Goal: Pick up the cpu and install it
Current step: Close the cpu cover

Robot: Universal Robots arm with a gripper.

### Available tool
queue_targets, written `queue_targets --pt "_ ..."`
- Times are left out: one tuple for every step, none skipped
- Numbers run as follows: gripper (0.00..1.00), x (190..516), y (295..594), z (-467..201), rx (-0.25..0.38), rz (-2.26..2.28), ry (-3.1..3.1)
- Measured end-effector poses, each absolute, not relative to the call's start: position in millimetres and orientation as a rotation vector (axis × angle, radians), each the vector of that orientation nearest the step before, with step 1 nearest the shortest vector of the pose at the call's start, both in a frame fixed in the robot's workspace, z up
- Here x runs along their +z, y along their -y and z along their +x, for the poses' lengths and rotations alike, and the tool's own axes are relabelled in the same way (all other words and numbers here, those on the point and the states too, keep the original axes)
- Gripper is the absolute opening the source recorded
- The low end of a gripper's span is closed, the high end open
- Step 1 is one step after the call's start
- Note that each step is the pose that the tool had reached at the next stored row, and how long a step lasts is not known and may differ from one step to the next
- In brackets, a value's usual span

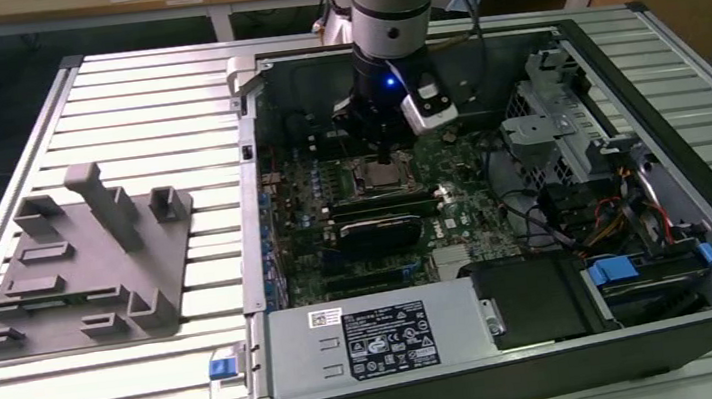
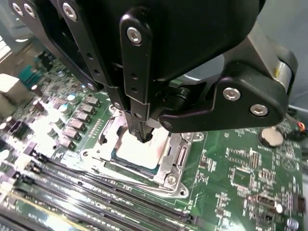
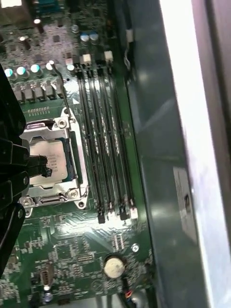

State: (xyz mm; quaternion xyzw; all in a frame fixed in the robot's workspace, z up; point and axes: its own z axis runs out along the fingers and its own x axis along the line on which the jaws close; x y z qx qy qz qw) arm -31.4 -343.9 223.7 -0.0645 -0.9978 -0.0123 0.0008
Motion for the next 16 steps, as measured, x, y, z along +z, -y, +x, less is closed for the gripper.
queue_targets --pt "0.11 223.7 343.9 -31.4 -0.038 -0.173 3.135" --pt "0.11 223.7 343.9 -31.4 -0.038 -0.145 3.136" --pt "0.11 223.6 343.9 -31.4 -0.038 -0.117 3.137" --pt "0.11 223.6 343.9 -31.4 -0.037 -0.089 3.138" --pt "0.11 223.5 343.9 -31.4 -0.035 -0.060 3.138" --pt "0.11 223.5 343.9 -31.3 -0.033 -0.034 3.139" --pt "0.11 223.5 343.9 -31.3 -0.028 -0.009 3.139" --pt "0.11 223.5 343.9 -31.3 -0.023 0.007 3.139" --pt "0.11 223.5 343.9 -31.4 -0.023 0.010 3.138" --pt "0.11 223.5 343.9 -31.4 -0.023 0.010 3.139" --pt "0.11 223.6 343.9 -31.4 -0.022 0.010 3.138" --pt "0.11 223.6 343.9 -31.4 -0.022 0.010 3.138" --pt "0.11 223.4 344.0 -31.4 -0.022 0.010 3.138" --pt "0.11 223.0 344.3 -31.4 -0.023 0.006 3.139" --pt "0.11 222.4 344.7 -31.4 -0.023 -0.002 3.139" --pt "0.11 221.9 345.1 -31.4 -0.022 -0.014 3.139"
